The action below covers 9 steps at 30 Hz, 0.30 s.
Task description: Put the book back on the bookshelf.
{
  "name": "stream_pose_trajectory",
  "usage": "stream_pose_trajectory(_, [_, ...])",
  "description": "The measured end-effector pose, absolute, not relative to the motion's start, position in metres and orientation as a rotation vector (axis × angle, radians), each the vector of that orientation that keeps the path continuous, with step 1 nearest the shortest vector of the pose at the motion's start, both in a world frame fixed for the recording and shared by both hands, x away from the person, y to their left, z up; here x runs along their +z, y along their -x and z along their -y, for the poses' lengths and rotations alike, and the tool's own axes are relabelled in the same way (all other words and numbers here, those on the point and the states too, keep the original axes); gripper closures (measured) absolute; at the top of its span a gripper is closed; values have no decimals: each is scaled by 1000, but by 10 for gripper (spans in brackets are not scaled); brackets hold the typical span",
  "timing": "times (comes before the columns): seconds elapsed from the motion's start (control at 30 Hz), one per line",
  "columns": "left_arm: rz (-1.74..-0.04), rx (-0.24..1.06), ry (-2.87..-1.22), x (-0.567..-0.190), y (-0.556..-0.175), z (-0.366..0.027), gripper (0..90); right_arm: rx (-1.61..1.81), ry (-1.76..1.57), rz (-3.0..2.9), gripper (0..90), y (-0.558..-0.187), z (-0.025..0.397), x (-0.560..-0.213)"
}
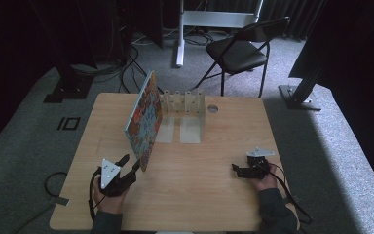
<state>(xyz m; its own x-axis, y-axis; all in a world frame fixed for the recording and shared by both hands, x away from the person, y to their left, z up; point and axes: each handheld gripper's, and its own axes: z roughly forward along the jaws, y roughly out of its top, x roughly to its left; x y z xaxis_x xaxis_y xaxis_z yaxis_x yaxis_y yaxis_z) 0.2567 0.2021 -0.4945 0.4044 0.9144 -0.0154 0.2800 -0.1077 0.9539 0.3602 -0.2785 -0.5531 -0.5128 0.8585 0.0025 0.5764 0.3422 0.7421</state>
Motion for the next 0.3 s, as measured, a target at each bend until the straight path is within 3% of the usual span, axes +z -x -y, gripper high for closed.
stream_pose_trajectory(0.3, [-1094,732,-1685,-507,-252,-202,519,989,-1262,-2222,175,-360,278,-553])
